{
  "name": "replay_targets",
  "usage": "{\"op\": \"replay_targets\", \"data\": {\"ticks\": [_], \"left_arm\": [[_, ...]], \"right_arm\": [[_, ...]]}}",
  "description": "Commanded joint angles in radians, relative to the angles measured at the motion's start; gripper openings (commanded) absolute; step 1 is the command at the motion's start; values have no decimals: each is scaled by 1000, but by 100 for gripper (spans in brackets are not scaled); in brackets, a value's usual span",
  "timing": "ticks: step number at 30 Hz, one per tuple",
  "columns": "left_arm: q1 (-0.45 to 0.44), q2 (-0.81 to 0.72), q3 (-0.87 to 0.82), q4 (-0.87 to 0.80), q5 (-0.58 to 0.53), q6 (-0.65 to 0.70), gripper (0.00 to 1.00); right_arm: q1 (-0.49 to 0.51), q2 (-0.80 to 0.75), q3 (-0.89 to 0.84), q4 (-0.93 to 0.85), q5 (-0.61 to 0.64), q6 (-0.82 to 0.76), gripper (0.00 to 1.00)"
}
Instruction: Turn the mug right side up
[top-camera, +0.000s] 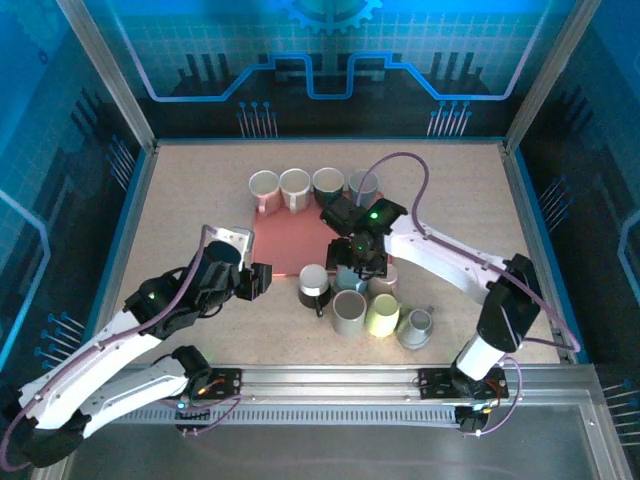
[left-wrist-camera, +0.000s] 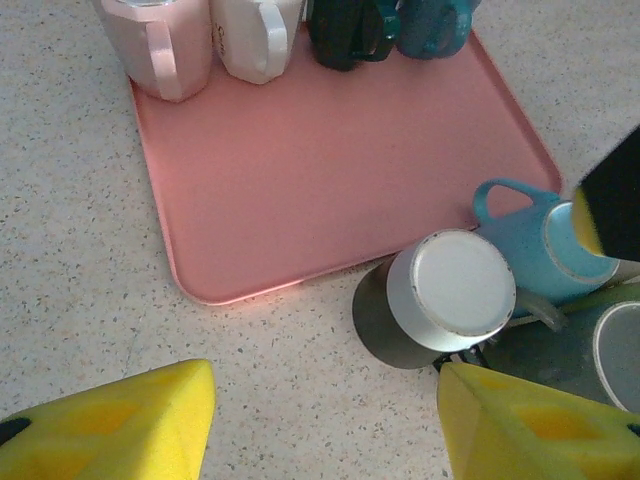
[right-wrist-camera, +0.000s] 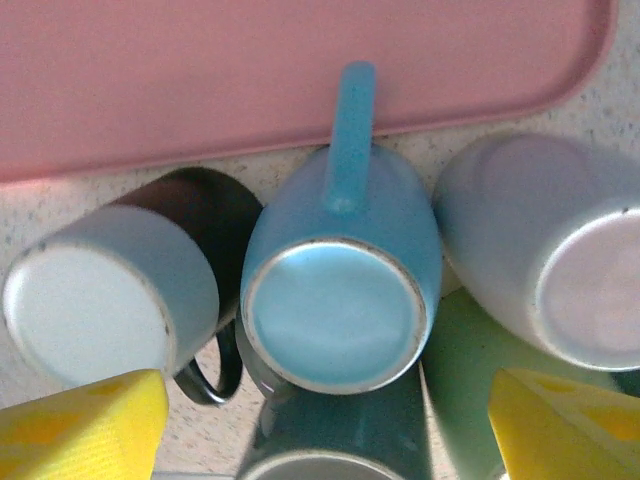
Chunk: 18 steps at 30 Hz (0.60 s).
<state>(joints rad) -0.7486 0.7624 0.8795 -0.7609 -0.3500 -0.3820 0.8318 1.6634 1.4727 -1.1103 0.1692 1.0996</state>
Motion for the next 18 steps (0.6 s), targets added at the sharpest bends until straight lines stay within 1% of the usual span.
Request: {"op": "replay_targets", "data": {"ticks": [1,3,6,11,18], "left_arm": [[2,-16,-12,20,4,26,62],[3,-16,-14,25,5,28,62],[2,-17,-15,26,5,35,62],[2,-19,-16,33,8,41,62],[2,-24,-19,33,7,42,62]], "right_arm": [[22,24,49,-94,68,296,84],[21,27,41,-96,88,384,86],[20,30,20,-55,105,449,87],[16,54,-4,27,107,473,89],[19,106,13,6,80,508,93]]}}
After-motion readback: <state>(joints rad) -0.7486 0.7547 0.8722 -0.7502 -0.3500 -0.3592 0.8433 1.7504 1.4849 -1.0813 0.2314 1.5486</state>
